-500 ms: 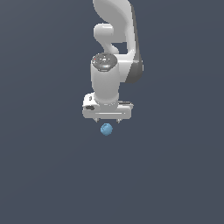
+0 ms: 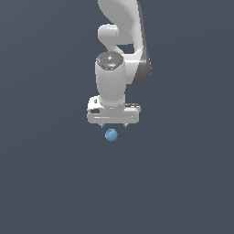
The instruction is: Pick up the object and move it to a goal position.
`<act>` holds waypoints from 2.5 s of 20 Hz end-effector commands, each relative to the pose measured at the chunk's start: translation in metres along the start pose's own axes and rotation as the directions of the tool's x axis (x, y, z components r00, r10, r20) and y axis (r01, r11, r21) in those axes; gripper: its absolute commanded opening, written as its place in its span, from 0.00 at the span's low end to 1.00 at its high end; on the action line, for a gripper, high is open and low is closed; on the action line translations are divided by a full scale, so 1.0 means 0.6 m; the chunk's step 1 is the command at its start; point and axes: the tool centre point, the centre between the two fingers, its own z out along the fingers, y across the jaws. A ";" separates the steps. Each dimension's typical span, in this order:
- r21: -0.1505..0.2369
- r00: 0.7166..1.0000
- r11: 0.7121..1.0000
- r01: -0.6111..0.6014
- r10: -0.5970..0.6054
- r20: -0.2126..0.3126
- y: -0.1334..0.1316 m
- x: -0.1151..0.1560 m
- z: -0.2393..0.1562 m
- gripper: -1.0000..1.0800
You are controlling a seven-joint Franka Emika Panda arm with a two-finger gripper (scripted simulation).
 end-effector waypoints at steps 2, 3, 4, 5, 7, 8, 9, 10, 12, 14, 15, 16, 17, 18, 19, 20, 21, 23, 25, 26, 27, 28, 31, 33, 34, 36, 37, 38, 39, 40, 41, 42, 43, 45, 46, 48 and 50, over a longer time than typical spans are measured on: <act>0.005 1.000 1.000 0.005 -0.005 -0.007 -0.004 0.002 -0.005 0.96; 0.004 1.000 1.000 0.004 -0.004 -0.007 -0.003 0.002 -0.005 0.96; 0.004 1.000 1.000 0.005 -0.005 -0.006 -0.003 0.001 -0.003 0.96; 0.003 1.000 1.000 0.007 -0.007 -0.005 -0.002 0.001 -0.002 0.96; 0.002 1.000 1.000 0.015 -0.015 -0.004 -0.001 -0.001 0.004 0.96; 0.002 1.000 1.000 0.021 -0.021 -0.003 0.000 -0.002 0.008 0.96; 0.001 1.000 1.000 0.029 -0.029 -0.002 0.001 -0.004 0.013 0.96; 0.000 0.999 0.999 0.038 -0.038 -0.001 0.002 -0.006 0.020 0.96; -0.003 0.998 0.998 0.060 -0.060 0.003 0.005 -0.011 0.036 0.96; -0.005 0.996 0.996 0.088 -0.088 0.007 0.009 -0.018 0.055 0.96; -0.006 0.995 0.995 0.104 -0.104 0.009 0.011 -0.022 0.066 0.96; -0.007 0.993 0.993 0.121 -0.121 0.012 0.013 -0.027 0.078 0.96; -0.008 0.990 0.990 0.138 -0.138 0.015 0.015 -0.032 0.089 0.96; -0.009 0.988 0.988 0.153 -0.153 0.017 0.017 -0.036 0.099 0.96; -0.009 0.986 0.986 0.167 -0.167 0.019 0.018 -0.040 0.108 0.96; -0.009 0.984 0.984 0.179 -0.179 0.021 0.019 -0.044 0.116 0.96; -0.009 0.982 0.982 0.190 -0.190 0.023 0.020 -0.047 0.123 0.96; -0.009 0.978 0.978 0.207 -0.207 0.026 0.022 -0.053 0.134 0.96; -0.009 0.975 0.976 0.219 -0.218 0.028 0.023 -0.056 0.142 0.96; -0.009 0.975 0.975 0.222 -0.222 0.028 0.023 -0.058 0.144 0.96; -0.009 0.974 0.974 0.224 -0.224 0.028 0.024 -0.058 0.146 0.96; -0.009 0.974 0.974 0.225 -0.225 0.029 0.024 -0.059 0.146 0.96; -0.009 0.975 0.975 0.220 -0.220 0.029 0.024 -0.058 0.146 0.96; -0.009 0.975 0.975 0.221 -0.221 0.029 0.024 -0.058 0.153 0.96; -0.009 0.975 0.975 0.221 -0.221 0.029 0.024 -0.059 0.158 0.96; -0.009 0.975 0.975 0.222 -0.221 0.029 0.024 -0.060 0.172 0.96; -0.009 0.975 0.975 0.223 -0.222 0.029 0.024 -0.060 0.180 0.96; -0.009 0.974 0.975 0.223 -0.223 0.029 0.024 -0.061 0.190 0.96; -0.009 0.974 0.975 0.223 -0.223 0.029 0.025 -0.062 0.198 0.96; -0.009 0.974 0.975 0.224 -0.224 0.029 0.024 -0.062 0.206 0.96; -0.009 0.974 0.975 0.224 -0.224 0.029 0.025 -0.062 0.213 0.96; -0.009 0.974 0.974 0.225 -0.225 0.029 0.024 -0.062 0.218 0.96; -0.009 0.974 0.974 0.225 -0.225 0.029 0.025 -0.062 0.223 0.96; -0.009 0.974 0.974 0.225 -0.225 0.029 0.025 -0.062 0.228 0.96; -0.009 0.974 0.974 0.225 -0.225 0.029 0.025 -0.061 0.229 0.96; -0.009 0.974 0.974 0.225 -0.225 0.029 0.025 -0.061 0.230 0.00; -0.009 0.974 0.974 0.225 -0.225 0.029 0.025 -0.061 0.230 0.00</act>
